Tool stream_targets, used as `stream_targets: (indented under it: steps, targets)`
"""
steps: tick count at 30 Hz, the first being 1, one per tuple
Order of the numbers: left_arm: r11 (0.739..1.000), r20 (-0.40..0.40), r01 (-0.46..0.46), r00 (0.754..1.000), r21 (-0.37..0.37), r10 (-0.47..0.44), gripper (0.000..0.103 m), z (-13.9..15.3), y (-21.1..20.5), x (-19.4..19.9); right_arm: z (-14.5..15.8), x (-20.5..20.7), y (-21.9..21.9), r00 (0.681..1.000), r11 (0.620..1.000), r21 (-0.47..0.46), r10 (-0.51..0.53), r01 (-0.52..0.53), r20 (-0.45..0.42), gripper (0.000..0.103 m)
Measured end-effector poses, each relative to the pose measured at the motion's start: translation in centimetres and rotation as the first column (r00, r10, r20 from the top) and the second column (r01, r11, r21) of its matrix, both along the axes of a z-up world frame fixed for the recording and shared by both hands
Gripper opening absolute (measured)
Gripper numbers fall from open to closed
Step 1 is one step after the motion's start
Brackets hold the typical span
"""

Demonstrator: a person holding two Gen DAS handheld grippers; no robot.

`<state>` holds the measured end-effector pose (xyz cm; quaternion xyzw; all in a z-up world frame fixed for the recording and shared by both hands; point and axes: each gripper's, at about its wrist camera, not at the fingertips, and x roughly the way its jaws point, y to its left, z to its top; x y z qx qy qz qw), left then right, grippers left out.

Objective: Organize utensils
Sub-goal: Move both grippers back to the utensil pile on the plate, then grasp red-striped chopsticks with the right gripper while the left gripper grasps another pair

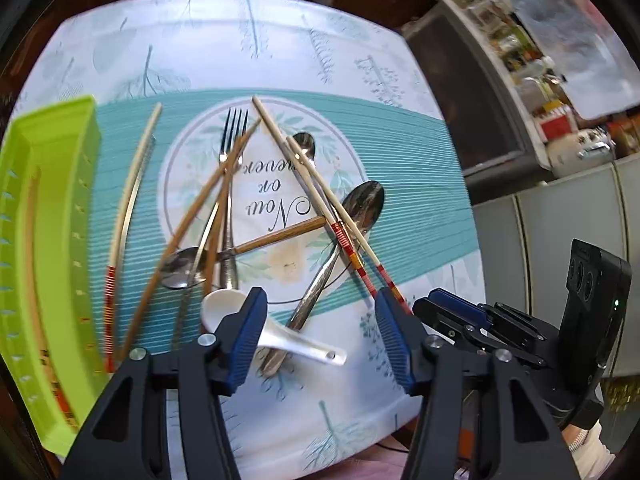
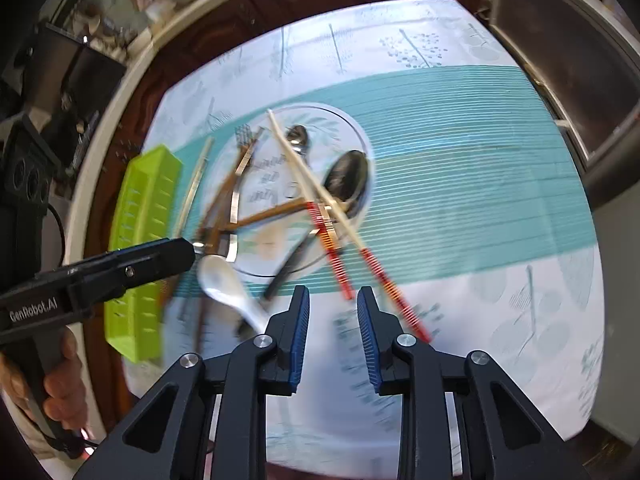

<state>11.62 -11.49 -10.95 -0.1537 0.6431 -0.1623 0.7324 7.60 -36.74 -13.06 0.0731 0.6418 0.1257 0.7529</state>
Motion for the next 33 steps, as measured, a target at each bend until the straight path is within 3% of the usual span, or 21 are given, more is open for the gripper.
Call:
stream_targets:
  steps: [6,16,23,27,33]
  targets:
    - [0.996,-0.040,-0.084,0.996,0.017,0.084,0.051,-2.7,-1.7,0.9,-3.9,2.9,-0.7,0.983,0.982,-0.050,0.179,-0.181,-0.033,0.021]
    - [0.981,-0.072,-0.192,0.978,0.033,0.194,0.044,-4.6,-2.2,1.7,-6.5,5.0,2.6,0.897,0.891,-0.103,0.440,-0.442,-0.043,0.015]
    - [0.975,-0.074,-0.222,0.972,0.030,0.224,0.044,-4.7,-2.3,2.0,-7.4,5.0,3.6,0.864,0.852,-0.150,0.504,-0.501,-0.027,0.006]
    - [0.973,-0.086,-0.228,0.970,0.020,0.229,0.044,-5.2,-2.8,2.5,-7.5,5.3,3.3,0.871,0.865,-0.109,0.490,-0.489,-0.019,0.006]
    - [0.972,-0.125,-0.234,0.965,-0.009,0.231,0.029,-5.9,-3.4,3.1,-6.6,5.6,1.2,0.898,0.898,-0.020,0.439,-0.439,-0.020,0.006]
